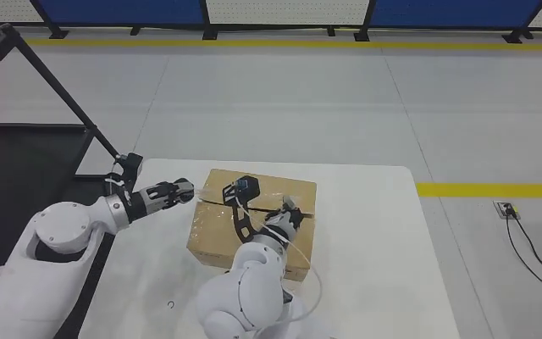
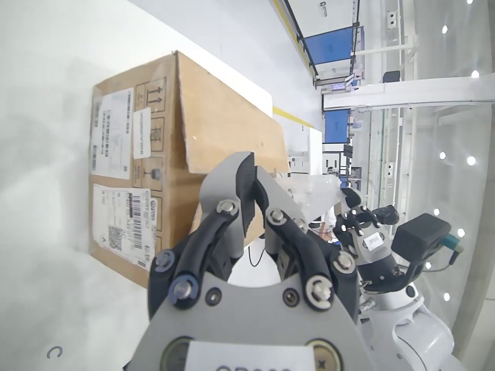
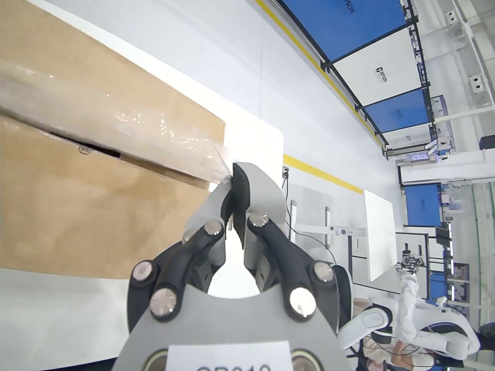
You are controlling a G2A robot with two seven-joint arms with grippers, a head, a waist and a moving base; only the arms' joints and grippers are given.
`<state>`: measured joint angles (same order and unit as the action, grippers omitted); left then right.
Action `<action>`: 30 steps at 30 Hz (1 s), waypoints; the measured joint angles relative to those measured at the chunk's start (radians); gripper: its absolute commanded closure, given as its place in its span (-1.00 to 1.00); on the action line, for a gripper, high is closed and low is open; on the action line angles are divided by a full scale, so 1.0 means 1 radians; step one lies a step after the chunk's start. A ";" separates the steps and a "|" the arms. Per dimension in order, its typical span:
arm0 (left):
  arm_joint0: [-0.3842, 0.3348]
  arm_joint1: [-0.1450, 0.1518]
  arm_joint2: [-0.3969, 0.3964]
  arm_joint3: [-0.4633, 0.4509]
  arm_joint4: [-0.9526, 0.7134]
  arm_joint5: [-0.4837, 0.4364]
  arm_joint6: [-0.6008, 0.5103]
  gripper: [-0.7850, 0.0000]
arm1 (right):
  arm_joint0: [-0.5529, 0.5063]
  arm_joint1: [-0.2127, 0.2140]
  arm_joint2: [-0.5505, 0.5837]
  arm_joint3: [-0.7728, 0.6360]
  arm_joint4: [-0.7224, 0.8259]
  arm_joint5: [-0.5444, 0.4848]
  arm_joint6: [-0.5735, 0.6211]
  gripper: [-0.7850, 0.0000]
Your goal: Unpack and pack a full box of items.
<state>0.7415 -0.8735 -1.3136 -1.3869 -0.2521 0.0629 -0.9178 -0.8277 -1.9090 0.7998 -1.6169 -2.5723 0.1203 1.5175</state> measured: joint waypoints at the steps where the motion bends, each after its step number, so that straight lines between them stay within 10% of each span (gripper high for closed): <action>1: -0.003 0.000 0.002 0.001 0.009 -0.002 0.003 1.00 | -0.004 0.002 0.001 0.003 0.001 -0.004 -0.008 1.00; 30: -0.036 -0.001 0.030 -0.024 0.077 0.049 -0.029 1.00 | -0.088 0.033 0.105 0.041 0.082 -0.099 -0.213 1.00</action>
<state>0.7052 -0.8743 -1.2837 -1.4108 -0.1750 0.1121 -0.9464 -0.9155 -1.8765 0.9048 -1.5758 -2.4905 0.0210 1.3047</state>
